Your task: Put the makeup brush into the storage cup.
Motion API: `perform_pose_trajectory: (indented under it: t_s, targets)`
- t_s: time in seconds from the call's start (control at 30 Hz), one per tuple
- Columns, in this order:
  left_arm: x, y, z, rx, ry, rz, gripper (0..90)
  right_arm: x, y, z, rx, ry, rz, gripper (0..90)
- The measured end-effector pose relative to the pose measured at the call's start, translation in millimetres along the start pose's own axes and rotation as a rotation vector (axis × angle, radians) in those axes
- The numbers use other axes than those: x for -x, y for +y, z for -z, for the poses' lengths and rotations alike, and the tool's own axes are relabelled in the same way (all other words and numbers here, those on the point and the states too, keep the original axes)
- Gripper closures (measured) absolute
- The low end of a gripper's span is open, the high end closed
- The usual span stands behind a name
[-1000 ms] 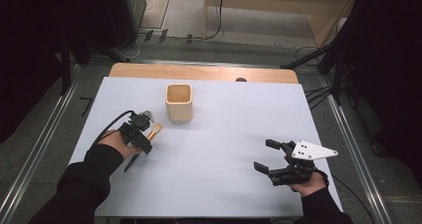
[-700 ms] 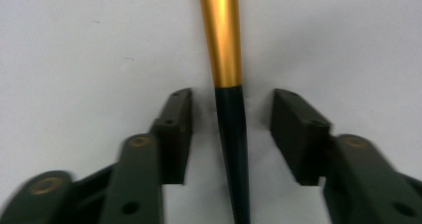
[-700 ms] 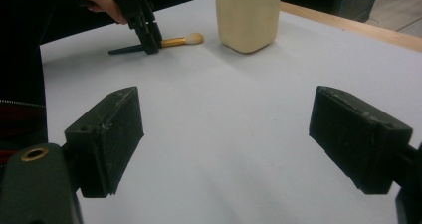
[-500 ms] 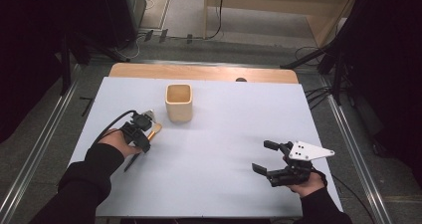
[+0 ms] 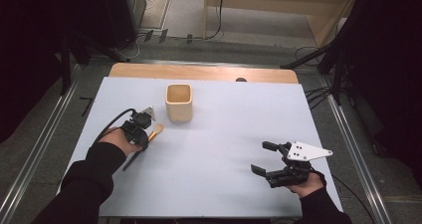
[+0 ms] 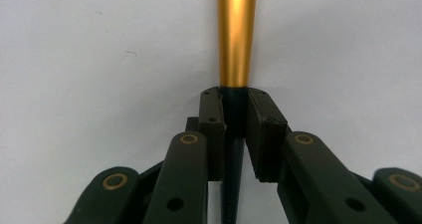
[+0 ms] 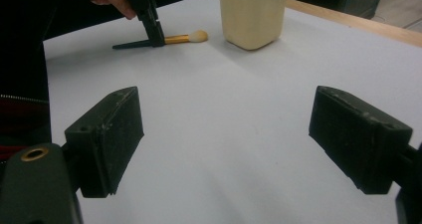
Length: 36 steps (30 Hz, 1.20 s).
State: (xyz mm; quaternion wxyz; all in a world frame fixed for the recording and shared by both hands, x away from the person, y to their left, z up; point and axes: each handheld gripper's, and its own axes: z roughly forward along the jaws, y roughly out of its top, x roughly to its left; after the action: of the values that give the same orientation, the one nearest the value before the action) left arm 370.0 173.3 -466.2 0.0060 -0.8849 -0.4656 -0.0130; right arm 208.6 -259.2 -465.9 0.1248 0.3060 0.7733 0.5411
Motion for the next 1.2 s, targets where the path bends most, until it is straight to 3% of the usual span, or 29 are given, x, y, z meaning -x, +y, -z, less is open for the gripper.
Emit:
perform_pose_trajectory:
  t_s: [0.3, 0.47, 0.57, 0.9, 1.03, 1.1, 1.13, 1.17, 1.2]
  targets:
    - [-4.3, 0.9, 1.3, -0.003, -0.014, 0.007, 80.0, 1.6, -0.9, -0.9, -0.005, 0.0, -0.01, 14.6]
    - [-7.8, -2.5, 11.7, 0.02, -0.028, 0.004, 80.0, 1.5, -0.6, -0.7, -0.001, 0.002, -0.01, 14.6]
    - [-12.0, -9.0, 24.9, 0.069, -0.082, 0.001, 80.0, 1.8, -0.6, -1.2, 0.004, -0.001, -0.005, 14.6]
    - [-15.4, -24.7, 49.4, 0.176, -0.173, -0.023, 80.0, 0.8, -0.1, -1.5, 0.004, 0.002, -0.01, 14.7]
    - [-14.4, -32.5, 61.9, 0.265, -0.227, -0.041, 80.0, 1.0, 0.2, -1.6, 0.019, 0.003, 0.0, 15.0]
    - [-14.3, -34.0, 64.4, 0.284, -0.239, -0.043, 80.0, 0.7, 0.8, -1.6, 0.032, 0.001, -0.003, 15.5]
    - [-13.1, -37.5, 69.4, 0.333, -0.262, -0.061, 80.0, 0.5, 1.2, -1.7, 0.041, 0.005, -0.006, 15.6]
    - [-13.1, -37.5, 69.4, 0.333, -0.262, -0.061, 80.0, 0.5, 1.2, -1.7, 0.041, 0.005, -0.006, 15.6]
    - [-11.8, -40.6, 72.9, 0.372, -0.289, -0.074, 80.0, 1.1, 2.8, -2.9, 0.056, 0.013, -0.003, 15.8]
